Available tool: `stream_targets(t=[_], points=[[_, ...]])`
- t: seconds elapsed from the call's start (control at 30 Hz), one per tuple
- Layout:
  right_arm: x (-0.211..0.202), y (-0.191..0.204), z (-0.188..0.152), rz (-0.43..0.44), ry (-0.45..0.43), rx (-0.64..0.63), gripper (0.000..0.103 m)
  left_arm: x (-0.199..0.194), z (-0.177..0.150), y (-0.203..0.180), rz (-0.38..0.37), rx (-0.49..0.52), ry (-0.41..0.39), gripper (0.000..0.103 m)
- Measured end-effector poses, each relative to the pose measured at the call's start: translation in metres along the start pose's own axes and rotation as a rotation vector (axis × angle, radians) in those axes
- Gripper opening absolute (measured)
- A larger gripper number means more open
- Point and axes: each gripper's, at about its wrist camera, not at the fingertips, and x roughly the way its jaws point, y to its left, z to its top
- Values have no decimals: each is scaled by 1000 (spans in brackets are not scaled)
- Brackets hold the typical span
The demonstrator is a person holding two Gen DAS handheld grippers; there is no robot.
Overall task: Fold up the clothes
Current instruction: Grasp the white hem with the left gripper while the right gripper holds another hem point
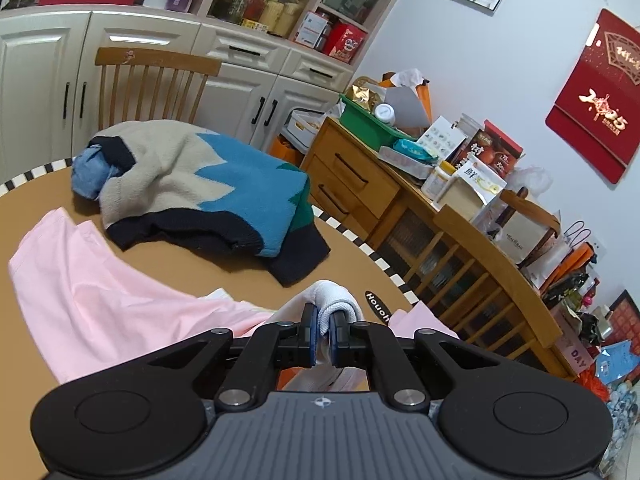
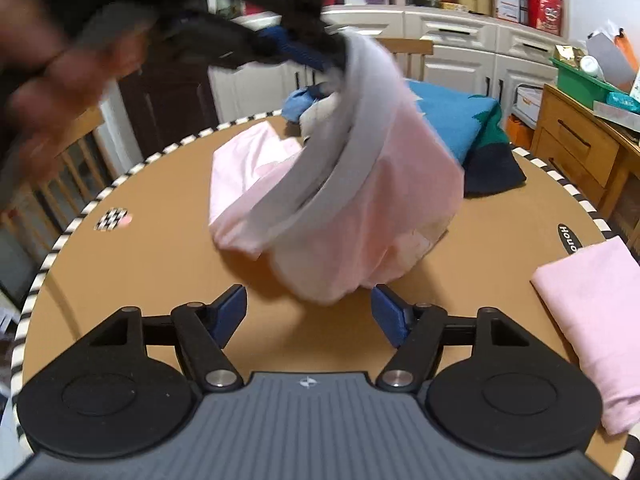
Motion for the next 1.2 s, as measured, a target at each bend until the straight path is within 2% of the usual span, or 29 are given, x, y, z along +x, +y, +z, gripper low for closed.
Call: stream_targets(t=[0.17, 0.33, 0.4, 0.43, 0.47, 0.5, 0.6, 0.63, 0.77, 0.9, 1.07, 1.2], points=[[15, 6, 9, -71, -21, 32, 71, 16, 6, -13, -24, 7, 31, 7], [36, 18, 21, -226, -89, 87, 71, 27, 6, -27, -41, 34, 62, 7], [42, 23, 23, -251, -104, 107, 70, 29, 7, -28, -49, 37, 74, 7], [44, 23, 24, -266, -105, 109, 68, 30, 8, -29, -50, 42, 77, 7], [46, 22, 24, -283, -104, 109, 60, 30, 8, -29, -43, 54, 73, 7], [47, 21, 25, -300, -104, 109, 38, 29, 9, -28, -41, 58, 75, 7], [51, 4, 23, -300, -73, 129, 11, 27, 11, -23, -36, 64, 76, 7], [49, -4, 23, -295, -70, 146, 9, 26, 12, -22, -33, 67, 76, 7], [31, -27, 23, -209, -61, 125, 7, 23, 9, -13, 35, 112, 83, 7], [22, -38, 35, -121, 28, 13, 7, 19, 4, 0, 113, 166, 113, 7], [20, -36, 65, -34, 147, -150, 7, 8, -2, 25, 154, 121, 135, 7], [16, -29, 83, -17, 162, -226, 7, -10, -2, 37, 181, 82, 118, 7]])
